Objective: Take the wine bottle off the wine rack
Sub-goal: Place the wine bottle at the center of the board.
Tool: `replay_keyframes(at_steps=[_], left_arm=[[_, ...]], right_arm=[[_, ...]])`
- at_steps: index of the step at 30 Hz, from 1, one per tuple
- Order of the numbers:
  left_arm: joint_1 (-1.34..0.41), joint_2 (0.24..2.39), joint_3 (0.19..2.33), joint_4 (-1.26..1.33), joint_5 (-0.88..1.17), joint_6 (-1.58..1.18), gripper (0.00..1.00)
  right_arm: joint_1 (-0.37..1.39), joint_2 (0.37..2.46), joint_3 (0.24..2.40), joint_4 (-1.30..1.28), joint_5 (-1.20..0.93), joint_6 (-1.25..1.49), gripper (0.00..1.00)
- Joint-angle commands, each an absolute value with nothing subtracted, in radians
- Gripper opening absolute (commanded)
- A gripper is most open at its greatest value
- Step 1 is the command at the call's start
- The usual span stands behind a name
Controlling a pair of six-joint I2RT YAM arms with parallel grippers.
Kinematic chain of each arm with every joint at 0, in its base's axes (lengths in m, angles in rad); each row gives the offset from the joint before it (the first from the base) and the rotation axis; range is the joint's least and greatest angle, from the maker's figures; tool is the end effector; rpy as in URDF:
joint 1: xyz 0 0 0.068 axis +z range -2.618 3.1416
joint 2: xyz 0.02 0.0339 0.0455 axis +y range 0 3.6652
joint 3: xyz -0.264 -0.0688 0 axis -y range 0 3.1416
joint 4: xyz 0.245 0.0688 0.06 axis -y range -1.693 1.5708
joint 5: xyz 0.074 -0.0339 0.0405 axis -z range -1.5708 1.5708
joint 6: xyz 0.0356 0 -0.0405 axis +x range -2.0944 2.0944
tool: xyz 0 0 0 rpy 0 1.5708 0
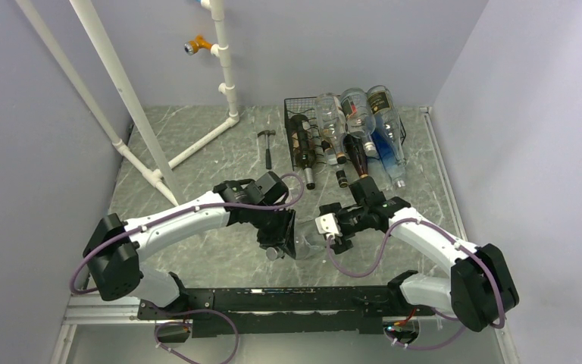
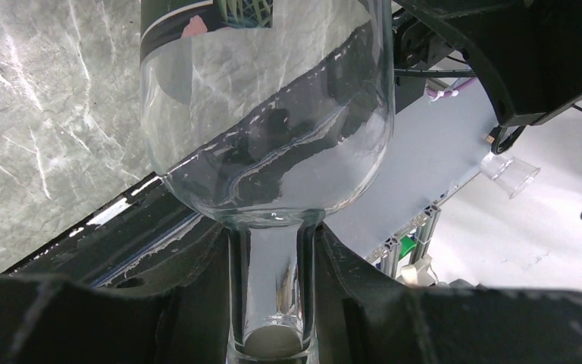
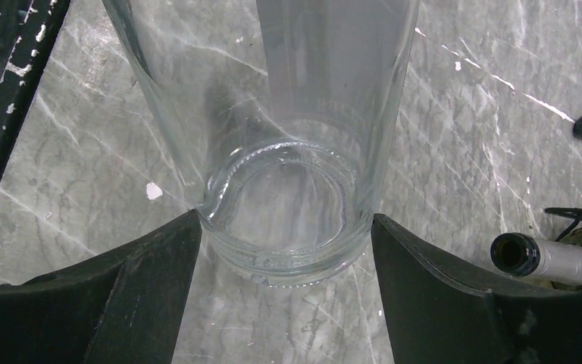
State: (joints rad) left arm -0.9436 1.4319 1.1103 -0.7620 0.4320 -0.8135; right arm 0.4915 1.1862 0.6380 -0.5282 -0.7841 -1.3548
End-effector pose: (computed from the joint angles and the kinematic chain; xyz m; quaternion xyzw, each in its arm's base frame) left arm 0.1550 -0.2392 0.2605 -0.1132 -0.9426 0.3141 0.0098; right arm 0.1719 0.1205 0.1944 -0.7710 0.4660 0.2419 0.3604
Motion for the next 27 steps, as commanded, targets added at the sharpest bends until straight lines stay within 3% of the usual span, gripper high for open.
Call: replay_keyframes(at_steps=[1, 13, 27], left_arm=[[-0.944, 1.415, 1.212, -0.632, 0.520, -0.794, 0.14], [-0.930, 1.423, 1.251, -0.667, 0.530, -0.782, 0.38], [-0.910, 1.420, 1.248, -0.669, 0.569, -0.785, 0.51]], right_arm=[[0.505, 1.206, 0.623, -0.502, -0.754, -1.336, 0.79], [0.500, 1.222, 0.621, -0.506, -0.757, -1.321, 0.79], [0.472, 1.227, 0.623, -0.524, -0.782, -1.322, 0.80]])
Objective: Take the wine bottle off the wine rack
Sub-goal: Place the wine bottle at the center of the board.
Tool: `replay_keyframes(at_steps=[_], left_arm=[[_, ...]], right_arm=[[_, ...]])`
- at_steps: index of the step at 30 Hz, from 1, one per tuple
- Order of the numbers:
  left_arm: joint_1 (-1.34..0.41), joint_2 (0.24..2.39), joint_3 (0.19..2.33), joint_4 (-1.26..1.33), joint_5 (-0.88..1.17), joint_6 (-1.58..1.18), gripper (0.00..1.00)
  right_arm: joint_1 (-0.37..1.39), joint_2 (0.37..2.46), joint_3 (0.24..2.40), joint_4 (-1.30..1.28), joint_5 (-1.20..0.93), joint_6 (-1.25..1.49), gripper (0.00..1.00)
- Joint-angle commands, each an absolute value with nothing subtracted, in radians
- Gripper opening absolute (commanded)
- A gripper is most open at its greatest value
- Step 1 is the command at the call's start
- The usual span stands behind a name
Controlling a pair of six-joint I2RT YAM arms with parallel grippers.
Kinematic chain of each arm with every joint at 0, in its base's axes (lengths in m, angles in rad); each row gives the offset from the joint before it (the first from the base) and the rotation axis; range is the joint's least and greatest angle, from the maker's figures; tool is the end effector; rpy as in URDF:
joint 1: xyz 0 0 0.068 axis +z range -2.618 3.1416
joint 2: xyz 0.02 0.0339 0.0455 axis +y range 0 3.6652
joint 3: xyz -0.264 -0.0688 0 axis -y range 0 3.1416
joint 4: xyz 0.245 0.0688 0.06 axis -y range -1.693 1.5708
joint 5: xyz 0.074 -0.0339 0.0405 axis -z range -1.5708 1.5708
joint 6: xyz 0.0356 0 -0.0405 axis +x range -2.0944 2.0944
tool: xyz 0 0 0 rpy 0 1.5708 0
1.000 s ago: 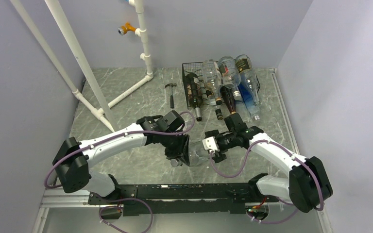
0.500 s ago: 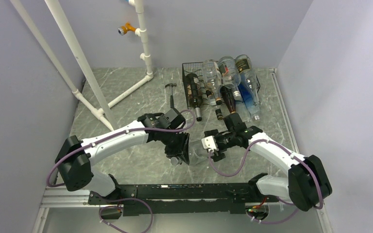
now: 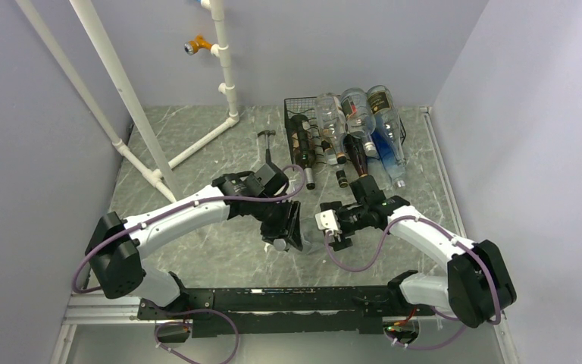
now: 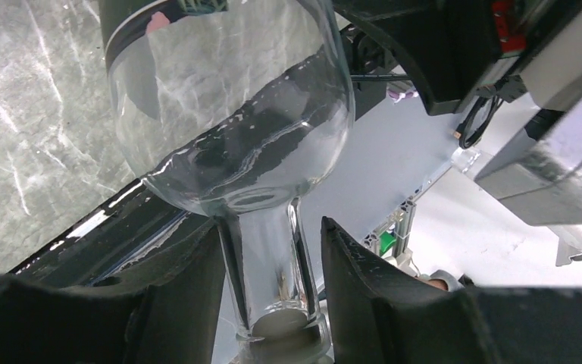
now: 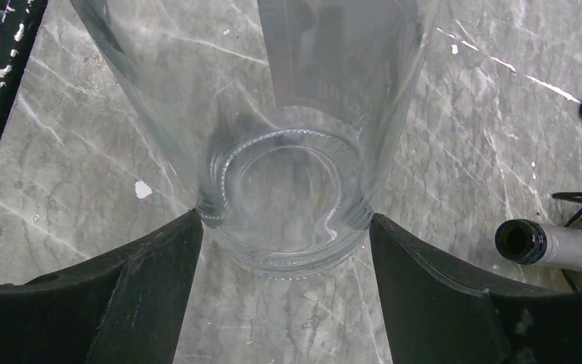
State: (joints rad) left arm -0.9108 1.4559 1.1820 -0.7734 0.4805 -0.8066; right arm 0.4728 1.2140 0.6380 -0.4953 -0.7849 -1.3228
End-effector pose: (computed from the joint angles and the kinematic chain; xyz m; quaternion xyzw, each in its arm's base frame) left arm 0.1676 -0.2428 0.2758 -0.1103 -0.9337 0.3404 0.0098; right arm 0.1786 0.1196 0.1907 -0.7590 0.4842 0.2435 0.3609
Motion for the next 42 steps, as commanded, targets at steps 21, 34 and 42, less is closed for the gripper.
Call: replay_keyframes(at_steps=[21, 34, 42], left_arm=[[-0.886, 1.462, 1.283, -0.695, 0.641, -0.724, 0.69], [-0.868, 1.500, 1.276, -0.657, 0.683, -0.635, 0.77], [-0.860, 1.483, 1.258, -0.646, 0.677, -0.570, 0.85]], right_arm=[[0.428, 1.251, 0.644, -0.575, -0.816, -1.334, 0.83], [0.395, 1.270, 0.653, -0.606, -0.833, -1.348, 0.84], [0.362, 1.277, 0.659, -0.640, -0.838, -1.376, 0.85]])
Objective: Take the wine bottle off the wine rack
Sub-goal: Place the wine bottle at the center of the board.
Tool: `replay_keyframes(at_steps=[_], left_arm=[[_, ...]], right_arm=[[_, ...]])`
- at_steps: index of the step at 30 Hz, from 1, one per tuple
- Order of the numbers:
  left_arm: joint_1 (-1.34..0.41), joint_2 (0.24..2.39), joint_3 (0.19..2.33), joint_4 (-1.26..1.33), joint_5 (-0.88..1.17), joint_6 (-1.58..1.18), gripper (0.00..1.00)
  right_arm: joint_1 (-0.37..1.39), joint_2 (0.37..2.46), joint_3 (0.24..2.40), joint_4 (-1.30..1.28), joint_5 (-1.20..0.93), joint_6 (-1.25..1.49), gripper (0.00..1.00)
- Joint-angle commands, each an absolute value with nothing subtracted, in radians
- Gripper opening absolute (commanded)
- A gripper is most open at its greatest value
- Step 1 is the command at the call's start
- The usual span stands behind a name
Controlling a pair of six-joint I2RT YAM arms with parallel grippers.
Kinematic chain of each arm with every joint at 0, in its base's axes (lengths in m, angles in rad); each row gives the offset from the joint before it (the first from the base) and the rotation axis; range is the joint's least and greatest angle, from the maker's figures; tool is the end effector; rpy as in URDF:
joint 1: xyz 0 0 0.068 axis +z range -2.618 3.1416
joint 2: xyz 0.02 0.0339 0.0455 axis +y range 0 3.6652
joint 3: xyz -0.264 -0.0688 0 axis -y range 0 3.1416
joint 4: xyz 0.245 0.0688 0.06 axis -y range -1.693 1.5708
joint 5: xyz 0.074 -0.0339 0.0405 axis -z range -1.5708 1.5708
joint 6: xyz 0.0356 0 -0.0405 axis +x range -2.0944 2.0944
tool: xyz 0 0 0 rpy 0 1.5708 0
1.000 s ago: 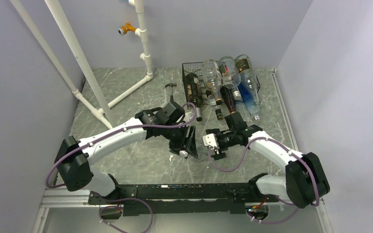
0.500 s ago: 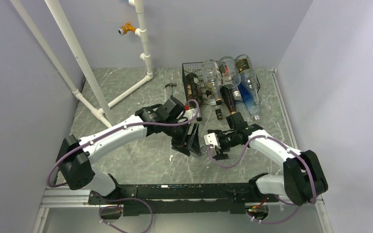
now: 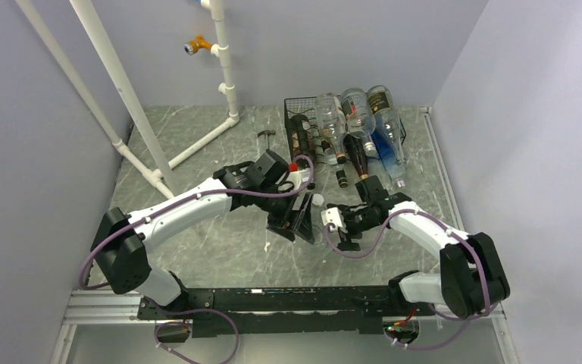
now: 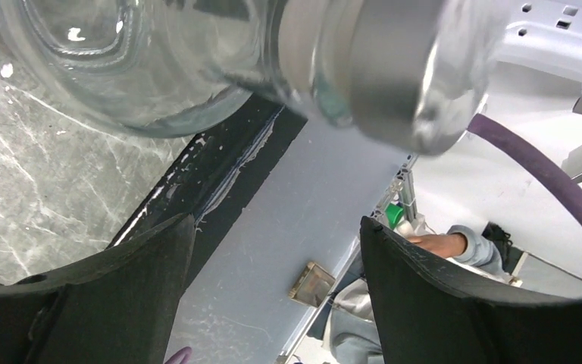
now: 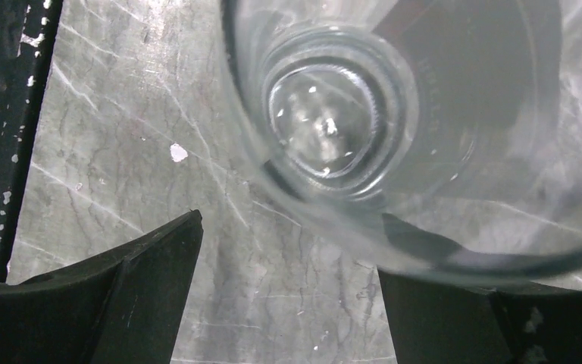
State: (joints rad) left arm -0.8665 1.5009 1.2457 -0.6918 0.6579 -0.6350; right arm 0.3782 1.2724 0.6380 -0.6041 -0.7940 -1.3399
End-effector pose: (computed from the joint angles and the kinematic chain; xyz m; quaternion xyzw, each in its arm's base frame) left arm 0.1864 -0.2530 0.2901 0.2025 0.8832 -0.4229 0.0026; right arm 0.1835 0.1002 0.1754 -0.7305 0.5456 0.2675 0.3116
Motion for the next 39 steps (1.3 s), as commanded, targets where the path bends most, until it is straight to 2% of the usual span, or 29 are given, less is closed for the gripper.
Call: replay_keyframes(at_steps=[1, 8, 17, 20, 22, 32, 39], left_arm=[[-0.860, 1.475, 1.251, -0.641, 0.674, -0.561, 0.86], [-0.858, 1.364, 1.172, -0.545, 0.584, -0.479, 0.91], [-0.860, 1.100, 0.915, -0.253, 0.369, -0.433, 0.93], [-0.871, 1.033, 0.848, -0.185, 0.239, -0.418, 0.94], [-0.875, 0.996, 0.810, -0.142, 0.168, -0.416, 0.97], [-0.883, 0.857, 0.704, 0.034, 0.009, -0.352, 0.99], [-0.882, 0.676, 0.529, 0.239, -0.105, -0.301, 1.00]], right_arm=[[0.356, 1.276, 0.659, -0.646, -0.841, -1.382, 0.85], [0.311, 1.256, 0.666, -0.701, -0.864, -1.424, 0.89], [0.260, 1.223, 0.720, -0.871, -0.888, -1.513, 0.92], [0.249, 1.204, 0.735, -0.882, -0.877, -1.468, 0.93], [0.243, 1.191, 0.748, -0.893, -0.877, -1.427, 0.93], [0.179, 1.134, 0.831, -0.966, -0.892, -1.219, 0.95], [0.052, 1.025, 0.847, -0.971, -0.966, -1.108, 0.98]])
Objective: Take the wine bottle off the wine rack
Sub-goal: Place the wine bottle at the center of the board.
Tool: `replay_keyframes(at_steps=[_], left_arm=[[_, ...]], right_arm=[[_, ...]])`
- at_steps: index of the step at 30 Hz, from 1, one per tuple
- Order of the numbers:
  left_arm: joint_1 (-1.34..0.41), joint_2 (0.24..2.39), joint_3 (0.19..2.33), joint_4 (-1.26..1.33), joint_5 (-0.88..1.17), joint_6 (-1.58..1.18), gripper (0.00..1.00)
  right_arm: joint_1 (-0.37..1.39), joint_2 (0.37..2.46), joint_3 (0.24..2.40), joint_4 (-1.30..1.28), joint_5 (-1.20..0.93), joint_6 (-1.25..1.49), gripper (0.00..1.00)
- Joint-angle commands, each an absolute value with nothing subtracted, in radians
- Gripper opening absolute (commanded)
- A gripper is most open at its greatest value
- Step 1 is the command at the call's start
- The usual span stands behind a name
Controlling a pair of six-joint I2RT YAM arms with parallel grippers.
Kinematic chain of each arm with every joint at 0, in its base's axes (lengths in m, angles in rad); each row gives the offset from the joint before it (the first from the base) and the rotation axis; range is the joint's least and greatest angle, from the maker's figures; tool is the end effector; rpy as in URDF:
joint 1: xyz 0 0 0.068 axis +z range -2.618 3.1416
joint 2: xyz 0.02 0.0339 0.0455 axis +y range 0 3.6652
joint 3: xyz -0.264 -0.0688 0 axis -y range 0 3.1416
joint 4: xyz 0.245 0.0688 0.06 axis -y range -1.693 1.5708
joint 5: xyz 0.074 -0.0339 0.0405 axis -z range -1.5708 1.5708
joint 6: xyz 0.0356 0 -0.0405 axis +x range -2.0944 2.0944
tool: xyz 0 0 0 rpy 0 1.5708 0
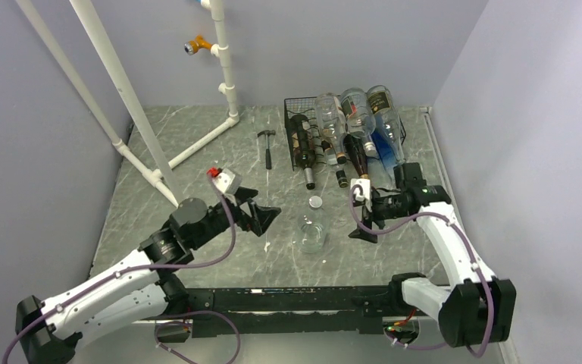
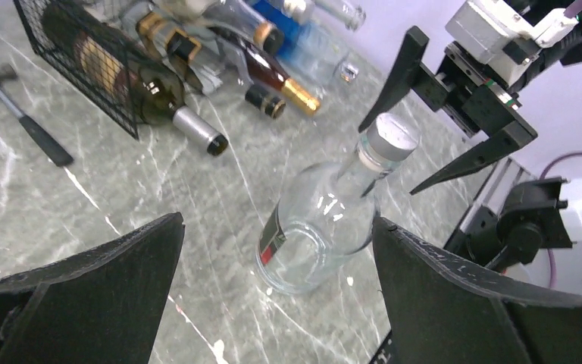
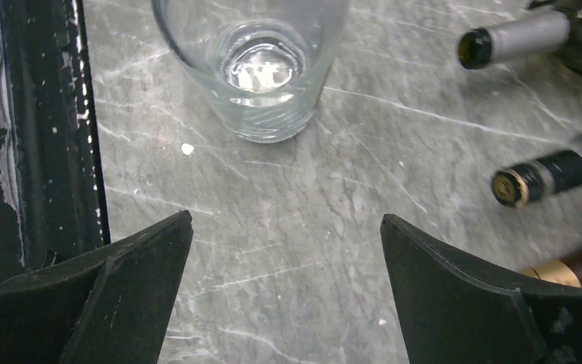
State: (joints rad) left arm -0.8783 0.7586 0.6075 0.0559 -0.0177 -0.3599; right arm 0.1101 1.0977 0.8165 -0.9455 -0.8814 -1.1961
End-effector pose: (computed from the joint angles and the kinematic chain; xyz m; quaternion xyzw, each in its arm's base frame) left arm 0.1210 -0.1449 0.3071 0.1839 0.7167 -0.3850 0.5516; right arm 0.1802 0.0476 0.2472 -0.5995 0.6633 0.2798 0.3497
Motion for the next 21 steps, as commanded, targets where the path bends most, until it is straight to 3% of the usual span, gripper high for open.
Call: replay_keyframes(at_steps=[1, 11, 21], left_arm=[[-0.882, 0.657, 0.505, 0.265, -0.091, -0.284, 1.00], [-0.882, 0.607, 0.443, 0.339, 0.066, -0.238, 1.00], [-0.886, 0.725, 0.402, 0.551, 0.209, -0.230, 1.00]], right_arm=[[0.032, 1.011, 0.844, -0.963, -0.977, -1.091, 0.99], [-0.145, 0.907, 0.823, -0.956, -1.082, -1.053, 0.99], [-0.169, 0.908, 0.807, -0.889, -1.066, -0.979, 1.00]])
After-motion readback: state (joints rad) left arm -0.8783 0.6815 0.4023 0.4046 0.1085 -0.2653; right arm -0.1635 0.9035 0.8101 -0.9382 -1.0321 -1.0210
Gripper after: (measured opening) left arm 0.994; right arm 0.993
